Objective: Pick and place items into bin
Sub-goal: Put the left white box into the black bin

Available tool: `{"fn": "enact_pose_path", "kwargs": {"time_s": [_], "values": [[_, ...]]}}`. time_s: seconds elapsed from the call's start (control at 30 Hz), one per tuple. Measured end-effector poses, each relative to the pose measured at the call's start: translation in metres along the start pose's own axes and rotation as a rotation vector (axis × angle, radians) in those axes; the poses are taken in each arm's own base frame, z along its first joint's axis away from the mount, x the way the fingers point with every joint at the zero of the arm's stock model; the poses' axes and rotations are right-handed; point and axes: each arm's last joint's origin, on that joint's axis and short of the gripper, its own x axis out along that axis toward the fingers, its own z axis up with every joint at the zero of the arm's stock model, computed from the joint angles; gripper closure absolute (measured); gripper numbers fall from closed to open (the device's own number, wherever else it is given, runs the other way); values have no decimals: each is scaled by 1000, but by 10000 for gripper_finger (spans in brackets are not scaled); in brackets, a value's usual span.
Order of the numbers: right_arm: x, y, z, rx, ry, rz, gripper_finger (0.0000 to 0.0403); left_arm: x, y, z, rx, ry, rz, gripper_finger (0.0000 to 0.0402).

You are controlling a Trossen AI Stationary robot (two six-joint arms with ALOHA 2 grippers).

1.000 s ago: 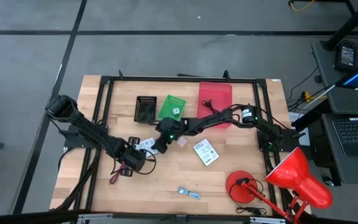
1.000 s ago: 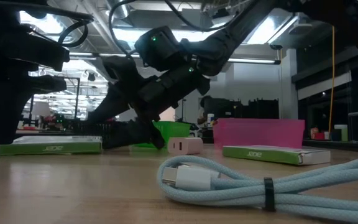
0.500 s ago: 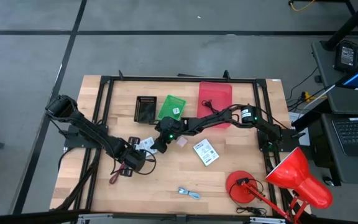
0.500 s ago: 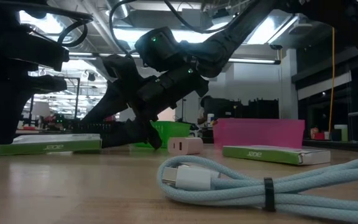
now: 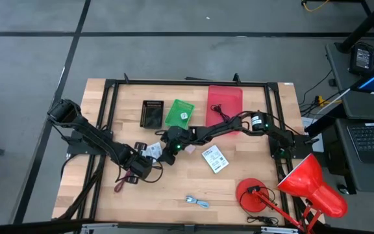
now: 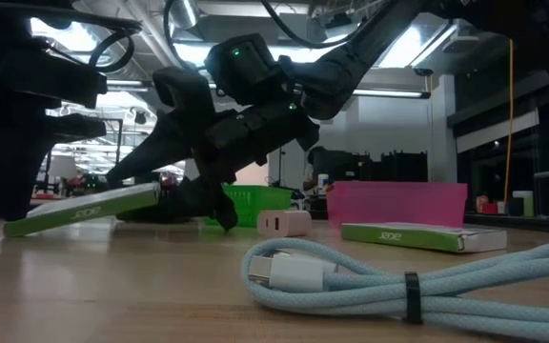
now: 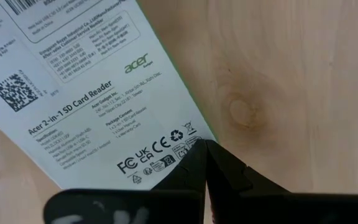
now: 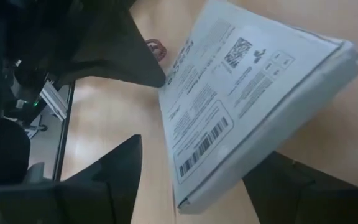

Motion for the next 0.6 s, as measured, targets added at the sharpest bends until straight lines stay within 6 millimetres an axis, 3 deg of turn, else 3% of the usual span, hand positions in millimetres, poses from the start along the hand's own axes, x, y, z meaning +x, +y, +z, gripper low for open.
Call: {"fn": "enact_pose_path", "kwargs": {"time_s": [0.13,0.43,0.6], "values": [[0,0,0,-1,-14,-16,213,0,0,1,-6,-9,-5,400],[0,0,1,-51,-28,-8,372,2,-4,5,-7,-41,-59,400],[0,-1,1,-75,-18,2,382,1,-5,8,1,-76,-58,400]]}}
